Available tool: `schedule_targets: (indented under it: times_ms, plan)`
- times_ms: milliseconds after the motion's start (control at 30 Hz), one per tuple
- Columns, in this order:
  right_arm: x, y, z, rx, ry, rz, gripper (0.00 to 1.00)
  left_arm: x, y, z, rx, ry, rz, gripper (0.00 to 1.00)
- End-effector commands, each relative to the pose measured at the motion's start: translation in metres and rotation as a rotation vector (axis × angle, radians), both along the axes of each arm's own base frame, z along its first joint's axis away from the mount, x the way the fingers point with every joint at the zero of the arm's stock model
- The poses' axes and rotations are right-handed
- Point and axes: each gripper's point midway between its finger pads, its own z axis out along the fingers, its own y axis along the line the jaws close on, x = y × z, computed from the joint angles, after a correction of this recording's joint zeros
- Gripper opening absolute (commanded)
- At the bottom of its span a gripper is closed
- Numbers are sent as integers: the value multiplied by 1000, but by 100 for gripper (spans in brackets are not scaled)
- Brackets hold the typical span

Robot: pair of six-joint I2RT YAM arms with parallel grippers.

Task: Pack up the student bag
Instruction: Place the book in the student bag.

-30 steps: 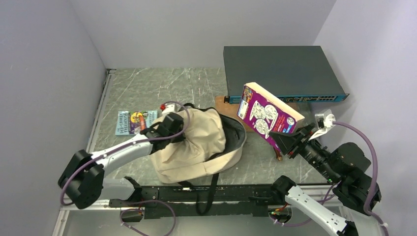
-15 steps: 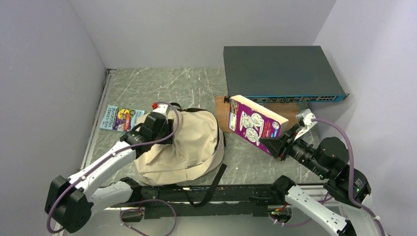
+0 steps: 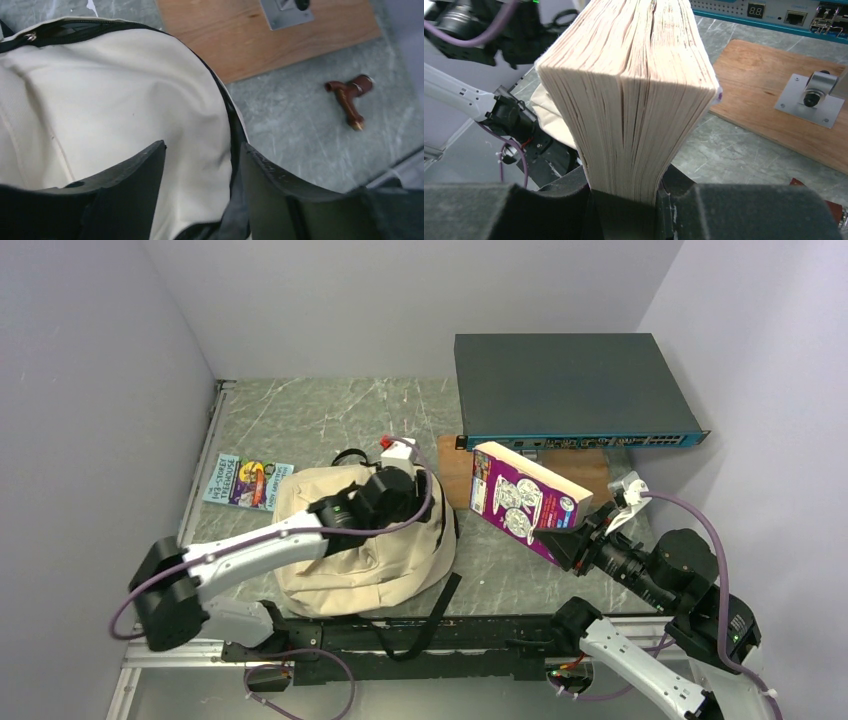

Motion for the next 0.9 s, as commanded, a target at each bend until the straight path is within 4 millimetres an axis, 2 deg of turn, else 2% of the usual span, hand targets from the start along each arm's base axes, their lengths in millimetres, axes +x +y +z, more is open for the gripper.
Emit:
schedule_targets:
  times_ms: [0, 67, 167, 300, 400, 467, 700, 800, 867]
  plan:
    - [-1, -2, 46, 114, -130, -6, 0, 28, -19, -11, 10, -23, 107, 57]
    - [-2, -5, 50, 119, -140, -15, 0, 30, -23, -20, 20, -19, 105, 51]
    - [-2, -6, 49, 114, -135, -19, 0, 27, -31, -21, -19, -27, 74, 50]
    - [1, -3, 42, 102, -129, -14, 0, 22, -40, -29, -39, -8, 38, 68]
    - [1, 1, 44, 106, -125, -1, 0, 17, -41, -37, -5, 9, 45, 73]
    - [2, 2, 47, 112, -132, 2, 0, 17, -43, -43, 15, 12, 53, 70]
    - [3, 4, 51, 116, -134, 4, 0, 25, -53, -67, 82, 35, 61, 50]
    - [3, 3, 51, 116, -131, 2, 0, 26, -58, -74, 77, 39, 51, 53]
    - [4, 2, 49, 119, -129, -5, 0, 28, -59, -79, 87, 42, 56, 62]
